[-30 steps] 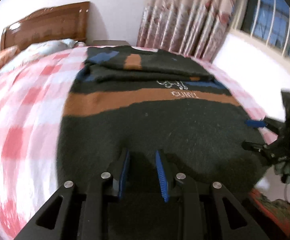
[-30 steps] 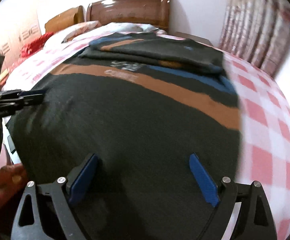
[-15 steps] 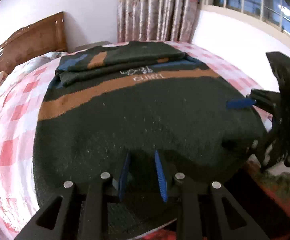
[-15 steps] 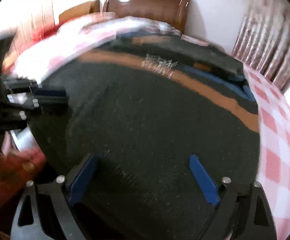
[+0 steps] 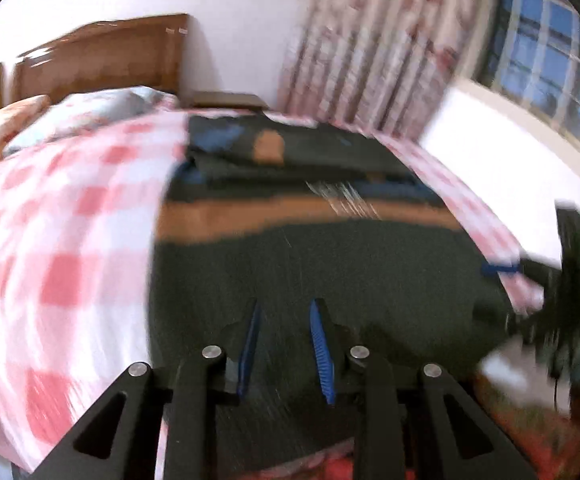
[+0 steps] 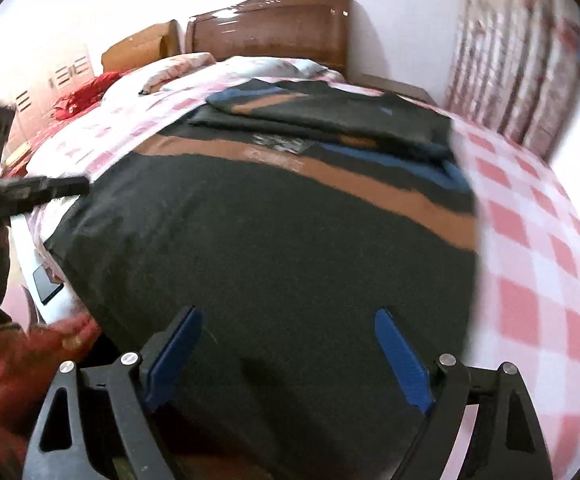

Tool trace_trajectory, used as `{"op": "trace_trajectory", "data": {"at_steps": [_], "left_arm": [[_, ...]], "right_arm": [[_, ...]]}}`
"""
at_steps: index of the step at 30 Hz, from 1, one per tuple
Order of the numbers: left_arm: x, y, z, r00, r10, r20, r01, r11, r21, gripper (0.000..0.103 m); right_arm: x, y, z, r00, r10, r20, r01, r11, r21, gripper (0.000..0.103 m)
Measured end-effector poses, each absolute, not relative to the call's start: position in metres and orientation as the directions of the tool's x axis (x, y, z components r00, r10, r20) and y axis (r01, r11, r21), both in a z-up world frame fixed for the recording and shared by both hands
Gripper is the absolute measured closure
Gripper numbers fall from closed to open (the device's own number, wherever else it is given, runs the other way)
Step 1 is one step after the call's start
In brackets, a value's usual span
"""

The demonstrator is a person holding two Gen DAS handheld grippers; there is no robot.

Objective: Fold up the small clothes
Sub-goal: 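Smooth the folded sweater with both grippers and lift them away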

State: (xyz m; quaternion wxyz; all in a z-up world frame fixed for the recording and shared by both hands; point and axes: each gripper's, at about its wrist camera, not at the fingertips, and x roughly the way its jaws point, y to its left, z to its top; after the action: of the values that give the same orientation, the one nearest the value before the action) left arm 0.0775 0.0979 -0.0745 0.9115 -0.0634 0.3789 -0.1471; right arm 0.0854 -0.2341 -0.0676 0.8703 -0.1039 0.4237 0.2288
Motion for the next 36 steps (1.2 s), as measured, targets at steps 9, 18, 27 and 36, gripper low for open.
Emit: {"op": "trace_trajectory", "data": {"at_steps": [9,18,27,36], "left_arm": [[0.090,0.123,-0.115,0.654,-0.235,-0.719,0.155,0.972,-0.176,0.077],[0.080,0.119,-0.116,0.649,-0.221,-0.728,0.145,0.975,-0.166,0.077],[0.082,0.118,-0.087,0.649,-0.183,-0.739,0.140,0.983,-0.120,0.077],[0.206,0.037,-0.073,0.608,-0.310,-0.731,0.300,0.942,-0.150,0.077]], "right_arm": [[0.092,-0.260,-0.090,0.521,0.266,-0.811,-0.453,0.891,0.001,0.000],[0.105,-0.285,-0.091,0.496,0.287,-0.820,-0.474,0.880,0.021,0.000],[0.117,-0.287,-0.072,0.489,0.231,-0.841,-0.464,0.885,-0.026,0.000],[0.237,-0.232,-0.065,0.541,0.274,-0.795,-0.375,0.925,0.063,0.000]]}}
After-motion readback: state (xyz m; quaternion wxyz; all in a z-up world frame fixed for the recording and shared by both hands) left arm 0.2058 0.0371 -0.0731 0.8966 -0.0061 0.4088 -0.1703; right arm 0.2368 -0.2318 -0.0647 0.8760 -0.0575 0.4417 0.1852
